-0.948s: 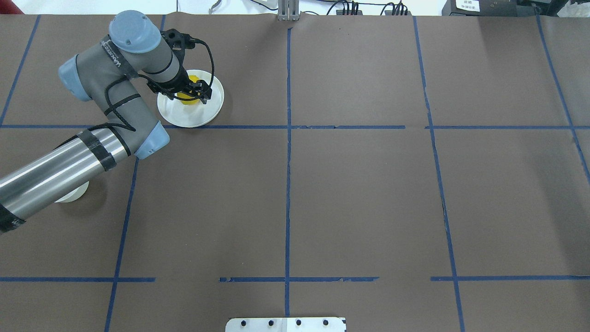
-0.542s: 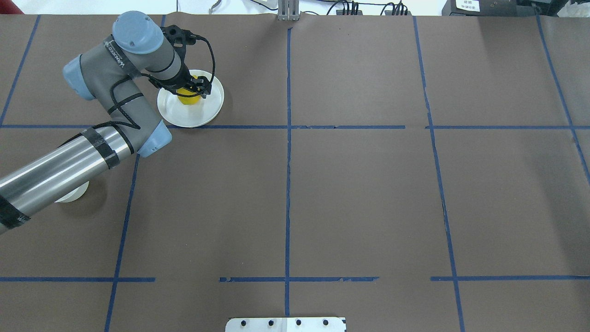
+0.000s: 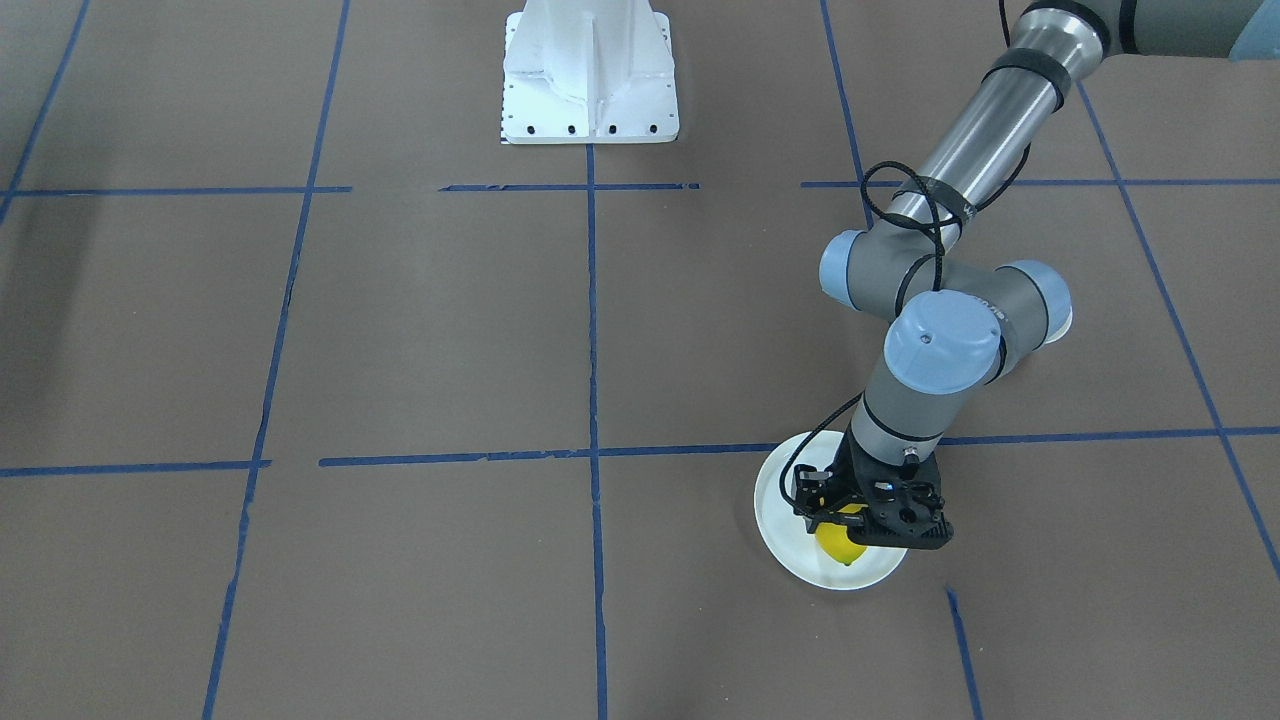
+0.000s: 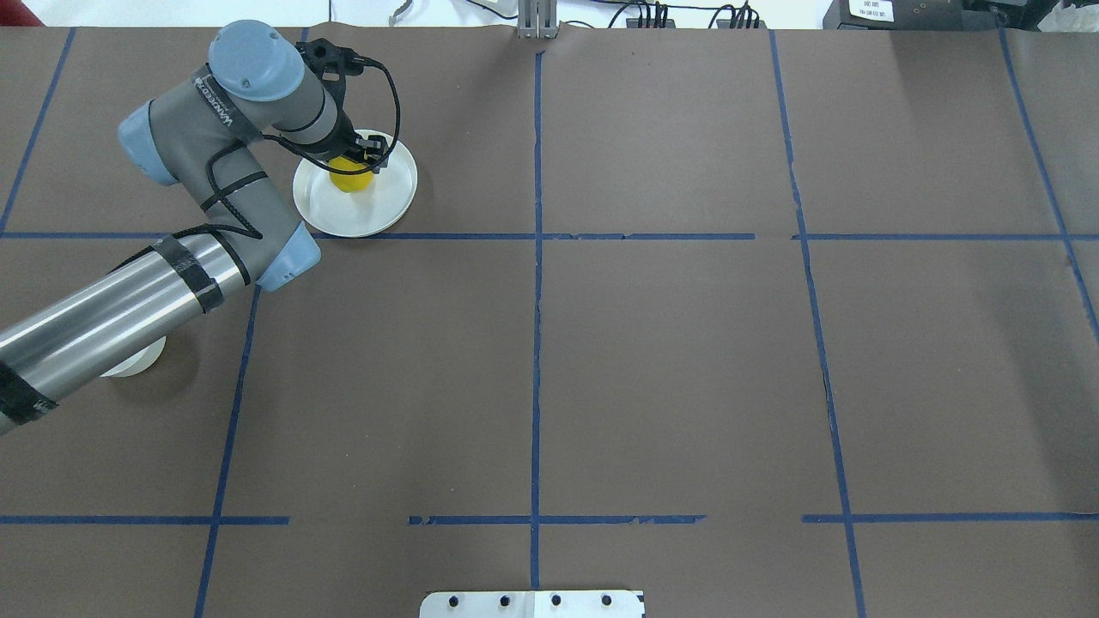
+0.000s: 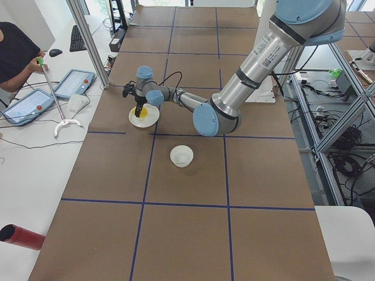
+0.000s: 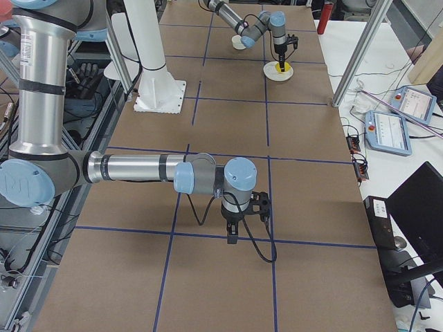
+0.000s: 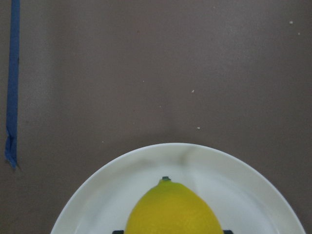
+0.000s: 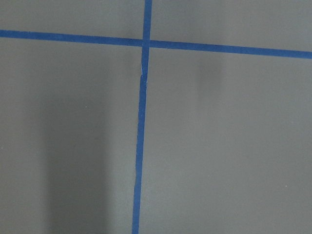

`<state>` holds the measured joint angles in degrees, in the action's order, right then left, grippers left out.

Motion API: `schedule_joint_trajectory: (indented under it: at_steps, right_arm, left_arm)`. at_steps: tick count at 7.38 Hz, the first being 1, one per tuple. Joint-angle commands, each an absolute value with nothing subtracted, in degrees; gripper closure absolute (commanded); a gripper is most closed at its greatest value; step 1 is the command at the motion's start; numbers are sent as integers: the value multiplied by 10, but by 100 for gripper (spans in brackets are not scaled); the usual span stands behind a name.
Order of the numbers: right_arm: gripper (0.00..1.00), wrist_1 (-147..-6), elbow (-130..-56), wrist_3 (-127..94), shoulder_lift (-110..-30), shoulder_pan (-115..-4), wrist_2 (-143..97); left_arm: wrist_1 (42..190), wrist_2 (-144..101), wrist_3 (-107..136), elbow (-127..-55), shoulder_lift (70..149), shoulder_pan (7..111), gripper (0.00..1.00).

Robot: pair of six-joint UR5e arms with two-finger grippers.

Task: Move lemon from plate to bowl
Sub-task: 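Lower the left gripper and close it around the yellow lemon, then lift the lemon and carry it with the left gripper over the white bowl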

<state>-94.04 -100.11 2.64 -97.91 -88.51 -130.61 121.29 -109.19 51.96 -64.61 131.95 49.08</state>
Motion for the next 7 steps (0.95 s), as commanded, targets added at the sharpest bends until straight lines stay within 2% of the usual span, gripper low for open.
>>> schedule_joint_trajectory:
  at_steps: [1, 3, 5, 6, 7]
  right_arm:
    - [0, -940, -1001, 26, -979, -885, -1306]
    - [0, -940, -1001, 26, -979, -885, -1306]
    - [0, -940, -1001, 26, -979, -885, -1306]
    - [0, -940, -1001, 26, -979, -885, -1306]
    - [0, -940, -1001, 26, -979, -885, -1306]
  left_arm:
    - [1204, -1092, 536, -781, 1227, 497, 100]
    - [1131, -1097, 532, -945, 1106, 497, 100]
    - [1132, -1099, 494, -1077, 938, 498, 100]
    - [1133, -1099, 437, -1105, 872, 499, 100]
    - [1133, -1102, 432, -1105, 855, 499, 100]
